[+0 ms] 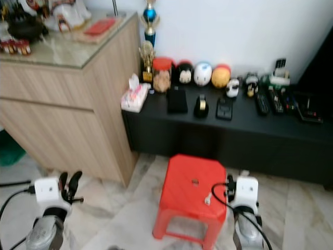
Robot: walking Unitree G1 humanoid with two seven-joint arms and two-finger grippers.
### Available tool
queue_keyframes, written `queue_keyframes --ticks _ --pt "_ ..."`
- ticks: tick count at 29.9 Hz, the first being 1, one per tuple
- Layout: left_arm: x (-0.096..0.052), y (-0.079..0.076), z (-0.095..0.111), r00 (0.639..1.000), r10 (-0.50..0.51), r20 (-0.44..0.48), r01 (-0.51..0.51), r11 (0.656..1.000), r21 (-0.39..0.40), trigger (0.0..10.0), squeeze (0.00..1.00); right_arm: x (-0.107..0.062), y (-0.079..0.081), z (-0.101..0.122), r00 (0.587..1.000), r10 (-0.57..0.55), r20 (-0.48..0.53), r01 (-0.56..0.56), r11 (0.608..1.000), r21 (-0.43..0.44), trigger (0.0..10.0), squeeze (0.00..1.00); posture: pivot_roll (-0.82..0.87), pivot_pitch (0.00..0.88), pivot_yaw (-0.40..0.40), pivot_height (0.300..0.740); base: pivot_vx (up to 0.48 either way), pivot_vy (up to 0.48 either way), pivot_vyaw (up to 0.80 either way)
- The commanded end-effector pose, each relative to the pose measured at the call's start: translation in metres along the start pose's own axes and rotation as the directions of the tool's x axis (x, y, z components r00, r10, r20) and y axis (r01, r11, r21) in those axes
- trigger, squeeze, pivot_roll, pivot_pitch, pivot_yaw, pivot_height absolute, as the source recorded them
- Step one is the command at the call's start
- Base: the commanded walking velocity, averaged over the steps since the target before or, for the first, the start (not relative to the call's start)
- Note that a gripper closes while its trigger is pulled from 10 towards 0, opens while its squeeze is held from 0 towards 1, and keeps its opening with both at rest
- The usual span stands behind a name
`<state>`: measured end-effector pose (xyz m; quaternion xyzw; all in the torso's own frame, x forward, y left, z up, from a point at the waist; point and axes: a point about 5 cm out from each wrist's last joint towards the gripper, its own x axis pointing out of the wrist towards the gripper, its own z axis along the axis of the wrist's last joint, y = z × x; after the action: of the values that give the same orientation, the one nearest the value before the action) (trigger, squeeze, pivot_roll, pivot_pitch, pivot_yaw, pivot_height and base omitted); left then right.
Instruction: Hang keys on a hook
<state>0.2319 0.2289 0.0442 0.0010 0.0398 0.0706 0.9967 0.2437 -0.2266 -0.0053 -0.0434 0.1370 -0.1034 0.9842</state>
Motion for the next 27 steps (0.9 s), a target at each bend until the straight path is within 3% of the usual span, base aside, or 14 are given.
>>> queue_keyframes --ticks 1,9,17,27 --pt "0.002 0.000 0.001 1.000 -0.005 -0.007 0.005 1.000 -0.008 10.0 0.00 0.001 0.002 -0.001 1.000 0.005 -0.014 -0.005 1.000 0.007 10.0 0.00 -0.06 0.070 -0.018 0.637 0.000 0.000 0.00" --pt "0.010 -0.005 0.000 1.000 -0.013 -0.018 0.013 1.000 -0.020 10.0 0.00 0.008 0.008 0.001 0.999 0.022 -0.039 -0.021 1.000 0.013 10.0 0.00 -0.07 0.030 -0.015 0.637 0.000 0.000 0.00" --pt "0.019 -0.003 0.005 1.000 -0.021 -0.012 0.021 1.000 -0.023 10.0 0.00 0.012 0.002 0.004 0.999 0.000 -0.037 0.001 1.000 0.027 10.0 0.00 -0.07 0.018 -0.006 0.637 0.000 0.000 0.00" --pt "0.008 -0.004 -0.001 0.999 -0.026 -0.027 0.025 0.999 -0.026 10.0 0.00 0.006 -0.005 -0.004 0.999 -0.003 -0.048 0.004 1.000 0.022 10.0 0.00 -0.07 0.047 -0.009 0.637 0.000 0.000 0.00"
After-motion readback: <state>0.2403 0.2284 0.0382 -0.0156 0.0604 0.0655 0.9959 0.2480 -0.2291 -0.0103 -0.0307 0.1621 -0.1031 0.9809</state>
